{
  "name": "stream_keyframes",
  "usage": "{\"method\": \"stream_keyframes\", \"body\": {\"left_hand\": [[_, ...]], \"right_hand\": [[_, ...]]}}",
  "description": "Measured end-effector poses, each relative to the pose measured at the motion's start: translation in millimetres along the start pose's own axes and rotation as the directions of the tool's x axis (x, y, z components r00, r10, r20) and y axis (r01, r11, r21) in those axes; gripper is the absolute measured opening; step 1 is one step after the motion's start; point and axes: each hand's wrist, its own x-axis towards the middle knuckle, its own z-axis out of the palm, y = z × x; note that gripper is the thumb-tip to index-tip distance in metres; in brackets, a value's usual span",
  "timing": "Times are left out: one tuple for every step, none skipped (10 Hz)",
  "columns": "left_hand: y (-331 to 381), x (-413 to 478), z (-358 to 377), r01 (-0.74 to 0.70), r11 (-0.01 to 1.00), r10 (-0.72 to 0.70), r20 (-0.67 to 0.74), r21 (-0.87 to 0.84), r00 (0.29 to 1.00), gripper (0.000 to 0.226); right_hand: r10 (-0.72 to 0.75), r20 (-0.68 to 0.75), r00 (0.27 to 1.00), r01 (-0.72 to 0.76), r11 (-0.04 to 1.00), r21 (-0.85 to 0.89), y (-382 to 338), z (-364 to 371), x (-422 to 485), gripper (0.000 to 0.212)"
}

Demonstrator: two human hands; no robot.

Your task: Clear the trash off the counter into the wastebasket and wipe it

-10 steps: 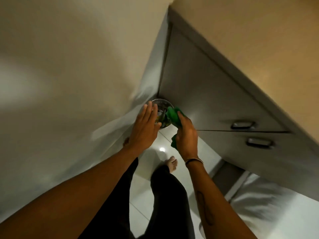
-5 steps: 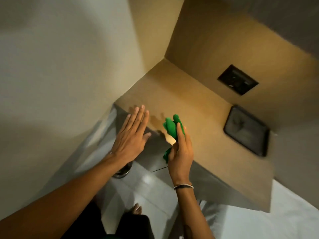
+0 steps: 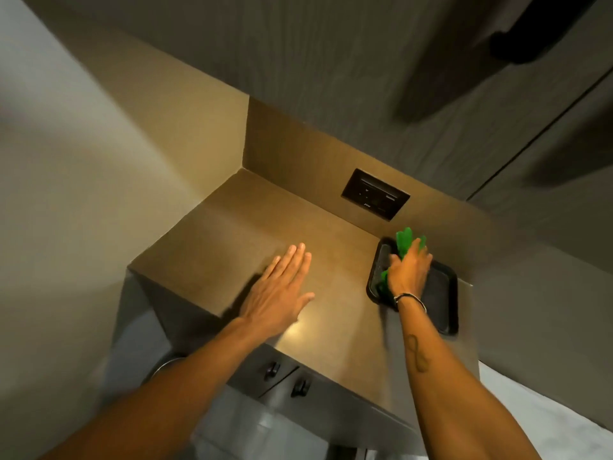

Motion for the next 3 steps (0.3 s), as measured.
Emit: {"method": "stream_keyframes", "body": {"left_hand": [[-3,-10,10,0.003,1.0,-0.002,0.038,-0.008,0.999,0.086],[-13,-30,19,0.033,0.999,-0.031,0.103,-0.011,0.994,0.087],[-16,-33,17,0.042,0.999,-0.041,0.118,-0.001,0.992,0.086]], "right_hand": [[0.045,0.216,0.975,-0.016,0.991,-0.135,6,19,5,0.078],[0.017,0.268,0.963,0.063,0.956,-0.287,15,37,-5,0.081],[-0.035,0.201,0.979,0.099,0.942,-0.32,11,41,-9,0.083]]}}
